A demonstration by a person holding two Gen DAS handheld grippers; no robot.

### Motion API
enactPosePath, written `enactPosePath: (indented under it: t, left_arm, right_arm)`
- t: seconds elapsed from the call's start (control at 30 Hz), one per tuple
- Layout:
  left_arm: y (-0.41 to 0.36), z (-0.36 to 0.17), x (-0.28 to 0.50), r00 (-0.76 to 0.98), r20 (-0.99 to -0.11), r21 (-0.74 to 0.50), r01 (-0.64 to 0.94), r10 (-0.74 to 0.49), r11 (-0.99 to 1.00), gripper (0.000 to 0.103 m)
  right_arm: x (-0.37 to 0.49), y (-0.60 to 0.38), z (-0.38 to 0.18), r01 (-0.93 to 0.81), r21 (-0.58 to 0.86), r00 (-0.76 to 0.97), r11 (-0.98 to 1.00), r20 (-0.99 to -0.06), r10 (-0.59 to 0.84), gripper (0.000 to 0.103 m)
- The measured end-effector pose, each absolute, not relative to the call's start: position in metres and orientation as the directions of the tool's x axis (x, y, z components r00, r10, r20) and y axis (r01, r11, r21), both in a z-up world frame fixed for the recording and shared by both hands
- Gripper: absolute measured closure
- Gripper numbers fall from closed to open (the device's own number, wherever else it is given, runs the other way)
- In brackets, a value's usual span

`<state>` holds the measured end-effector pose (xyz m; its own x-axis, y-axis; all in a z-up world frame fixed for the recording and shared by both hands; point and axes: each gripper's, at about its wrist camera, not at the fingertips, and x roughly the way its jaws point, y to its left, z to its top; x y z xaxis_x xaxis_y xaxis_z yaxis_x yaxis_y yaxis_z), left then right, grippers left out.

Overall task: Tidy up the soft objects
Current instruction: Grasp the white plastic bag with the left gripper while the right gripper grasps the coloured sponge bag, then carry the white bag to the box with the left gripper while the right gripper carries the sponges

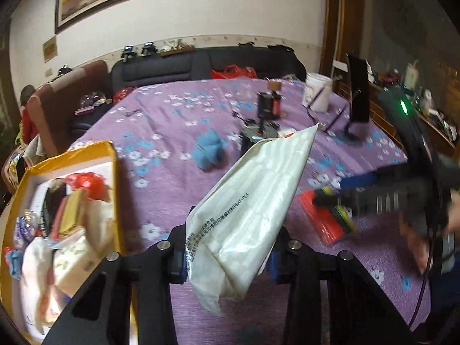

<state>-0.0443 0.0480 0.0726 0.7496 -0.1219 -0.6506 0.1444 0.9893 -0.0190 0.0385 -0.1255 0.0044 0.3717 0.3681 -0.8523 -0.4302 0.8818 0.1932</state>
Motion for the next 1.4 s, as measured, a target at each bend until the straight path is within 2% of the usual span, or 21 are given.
enactPosePath:
  t: [0.13, 0.17, 0.2, 0.23, 0.27, 0.33, 0.6, 0.83, 1.4]
  left_arm:
    - [0.057, 0.074, -0.044, 0.752, -0.649, -0.033, 0.121, -0.113, 0.992, 0.065]
    - [0.057, 0.074, -0.044, 0.753, -0.649, -0.034, 0.120, -0.114, 0.992, 0.065]
    - [0.058, 0.074, -0.044, 0.754, -0.647, -0.034, 0.121, -0.114, 0.992, 0.065]
    - [0.058, 0.073, -0.044, 0.754, -0.646, -0.035, 0.123, -0.116, 0.992, 0.065]
    - [0.059, 0.073, -0.044, 0.755, -0.645, -0.036, 0.125, -0.119, 0.991, 0.065]
    - [0.059, 0.073, -0.044, 0.760, -0.639, -0.037, 0.127, -0.121, 0.991, 0.065]
    - [0.061, 0.077, -0.049, 0.771, -0.625, -0.050, 0.115, -0.121, 0.992, 0.065]
    - [0.061, 0.084, -0.047, 0.779, -0.611, -0.076, 0.116, -0.138, 0.990, 0.065]
    - [0.010, 0.086, -0.013, 0.745, -0.641, -0.103, 0.152, -0.182, 0.983, 0.065]
  right_arm:
    - [0.018, -0.098, -0.015, -0.519, 0.044, 0.384, 0.853, -0.880, 0.279, 0.015]
    - [0.015, -0.097, -0.015, -0.526, 0.019, 0.409, 0.850, -0.871, 0.272, 0.017]
    - [0.017, -0.100, -0.015, -0.518, 0.033, 0.409, 0.855, -0.868, 0.281, 0.022]
    - [0.018, -0.103, -0.013, -0.508, 0.031, 0.420, 0.861, -0.863, 0.279, 0.040]
    - [0.021, -0.110, -0.012, -0.487, 0.036, 0.434, 0.873, -0.857, 0.277, 0.054]
    - [0.031, -0.125, -0.010, -0.446, 0.085, 0.445, 0.891, -0.843, 0.303, 0.056]
    - [0.043, -0.163, 0.016, -0.339, 0.234, 0.536, 0.911, -0.748, 0.392, 0.057]
    - [0.034, -0.157, 0.036, -0.373, 0.312, 0.594, 0.874, -0.643, 0.483, 0.057]
    - [0.049, -0.173, 0.019, -0.332, 0.493, 0.561, 0.804, -0.582, 0.589, 0.057]
